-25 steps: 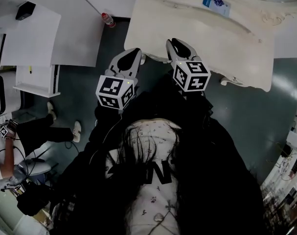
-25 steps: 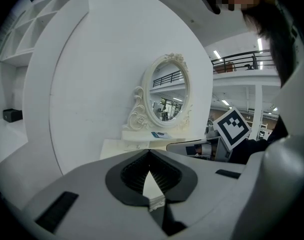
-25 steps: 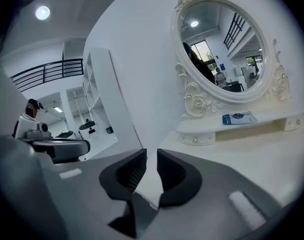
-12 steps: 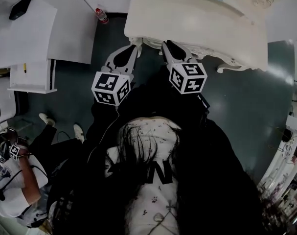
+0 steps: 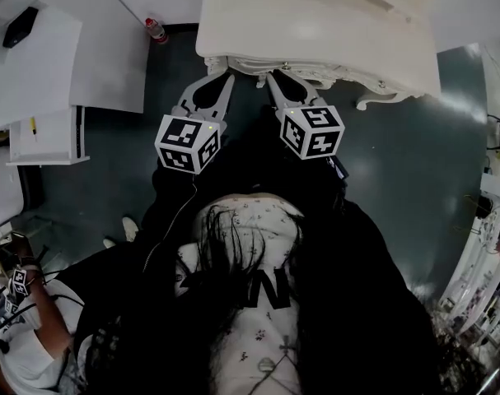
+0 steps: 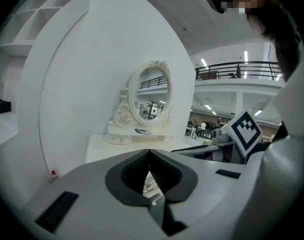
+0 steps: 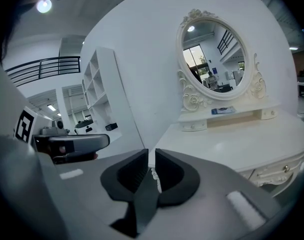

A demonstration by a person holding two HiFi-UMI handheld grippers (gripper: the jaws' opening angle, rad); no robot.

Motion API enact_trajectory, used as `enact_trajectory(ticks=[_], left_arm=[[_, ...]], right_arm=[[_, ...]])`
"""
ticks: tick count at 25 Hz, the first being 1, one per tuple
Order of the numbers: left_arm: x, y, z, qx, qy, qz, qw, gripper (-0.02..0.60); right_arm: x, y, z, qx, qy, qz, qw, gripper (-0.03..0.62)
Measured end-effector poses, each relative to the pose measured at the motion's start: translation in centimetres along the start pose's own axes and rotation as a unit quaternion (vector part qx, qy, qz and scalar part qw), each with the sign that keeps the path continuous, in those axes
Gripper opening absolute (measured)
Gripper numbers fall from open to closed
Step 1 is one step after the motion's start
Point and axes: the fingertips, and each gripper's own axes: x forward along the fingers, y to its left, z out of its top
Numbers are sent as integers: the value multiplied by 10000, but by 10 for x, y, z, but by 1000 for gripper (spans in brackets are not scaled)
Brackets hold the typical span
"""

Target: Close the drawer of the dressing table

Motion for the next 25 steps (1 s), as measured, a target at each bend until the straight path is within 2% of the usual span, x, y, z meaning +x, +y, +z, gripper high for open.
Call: enact_trajectory(ticks=[25], left_arm=[[-20, 0, -12, 69, 66, -8, 10000, 0]], right_arm=[[3, 26, -22, -199, 230, 123, 9995, 52]])
